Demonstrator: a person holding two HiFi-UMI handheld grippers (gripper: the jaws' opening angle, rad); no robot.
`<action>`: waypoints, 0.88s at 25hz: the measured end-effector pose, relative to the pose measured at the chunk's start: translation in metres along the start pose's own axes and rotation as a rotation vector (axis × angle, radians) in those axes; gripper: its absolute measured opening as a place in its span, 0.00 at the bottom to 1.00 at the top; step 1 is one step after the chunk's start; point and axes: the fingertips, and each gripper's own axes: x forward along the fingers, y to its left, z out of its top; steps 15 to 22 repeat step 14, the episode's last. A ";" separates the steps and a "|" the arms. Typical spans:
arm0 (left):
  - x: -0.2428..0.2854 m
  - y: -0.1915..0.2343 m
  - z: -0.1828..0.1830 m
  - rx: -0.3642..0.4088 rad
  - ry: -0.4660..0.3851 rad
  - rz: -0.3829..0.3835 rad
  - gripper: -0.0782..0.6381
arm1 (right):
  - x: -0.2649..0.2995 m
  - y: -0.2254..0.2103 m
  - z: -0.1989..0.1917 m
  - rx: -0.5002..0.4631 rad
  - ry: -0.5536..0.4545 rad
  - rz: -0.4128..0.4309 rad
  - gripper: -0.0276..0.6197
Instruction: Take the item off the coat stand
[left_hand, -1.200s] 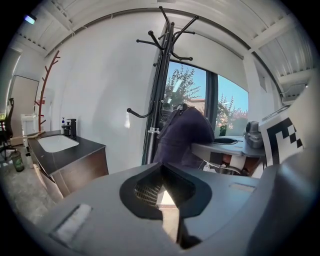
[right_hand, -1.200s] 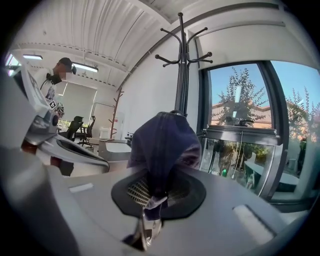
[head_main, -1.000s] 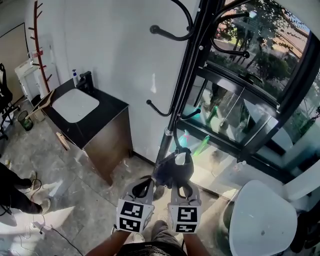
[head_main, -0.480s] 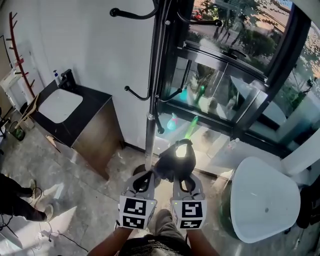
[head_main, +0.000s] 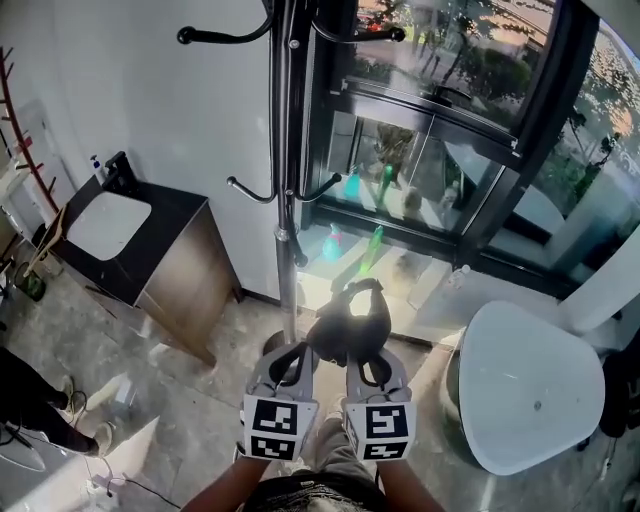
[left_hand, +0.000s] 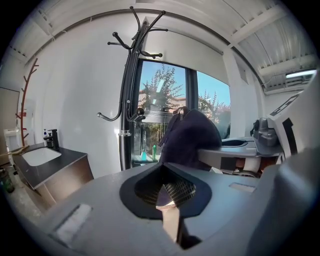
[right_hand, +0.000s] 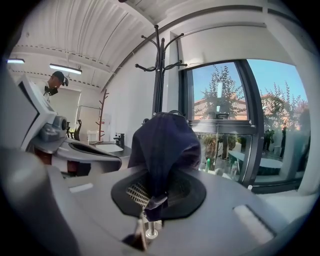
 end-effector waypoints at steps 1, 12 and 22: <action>0.000 0.000 0.000 0.003 -0.001 0.000 0.11 | 0.000 -0.001 0.000 0.002 -0.001 0.000 0.08; 0.002 -0.004 -0.004 0.017 0.010 0.009 0.11 | -0.002 -0.002 -0.009 0.008 0.011 0.009 0.08; 0.004 -0.007 -0.005 0.014 0.011 0.007 0.11 | -0.003 -0.005 -0.010 0.003 0.016 0.010 0.08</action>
